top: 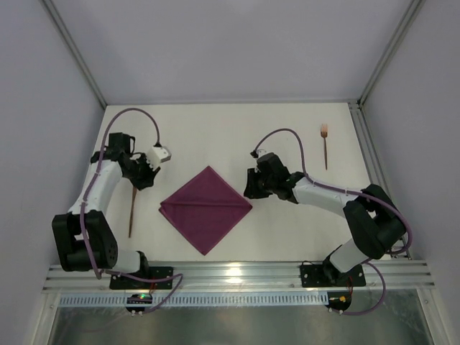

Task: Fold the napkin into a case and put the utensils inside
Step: Smooth out the upper triangle-folded napkin at the center of the board, then move the upper triangle-folded napkin to the center of the board.

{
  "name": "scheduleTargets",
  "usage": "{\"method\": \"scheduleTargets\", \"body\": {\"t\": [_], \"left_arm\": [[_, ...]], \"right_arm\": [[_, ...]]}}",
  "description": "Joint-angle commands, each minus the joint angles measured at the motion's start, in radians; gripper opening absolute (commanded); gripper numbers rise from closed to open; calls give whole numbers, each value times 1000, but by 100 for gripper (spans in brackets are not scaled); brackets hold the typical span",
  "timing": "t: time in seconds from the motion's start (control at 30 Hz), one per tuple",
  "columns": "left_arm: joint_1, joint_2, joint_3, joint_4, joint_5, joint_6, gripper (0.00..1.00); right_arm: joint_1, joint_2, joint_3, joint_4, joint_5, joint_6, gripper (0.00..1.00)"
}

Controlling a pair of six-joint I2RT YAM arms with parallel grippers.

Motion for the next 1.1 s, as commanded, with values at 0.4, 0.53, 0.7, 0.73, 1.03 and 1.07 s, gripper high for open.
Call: {"method": "scheduleTargets", "body": {"t": [0.4, 0.53, 0.7, 0.73, 1.03, 1.07], "left_arm": [[-290, 30, -237, 393, -352, -316, 19], [-291, 63, -251, 415, -347, -315, 19], [-303, 110, -262, 472, -375, -316, 18], [-303, 119, -262, 481, -381, -316, 18], [-310, 211, -194, 574, -438, -278, 14], [-310, 221, -183, 584, -465, -272, 14]], "right_arm": [[5, 81, 17, 32, -9, -11, 30], [5, 75, -21, 61, -32, 11, 29], [27, 75, -52, 80, -61, 37, 22], [31, 74, -55, 81, -67, 41, 21], [65, 0, -115, 91, -104, 132, 20], [68, -8, -121, 88, -112, 146, 20]]}}
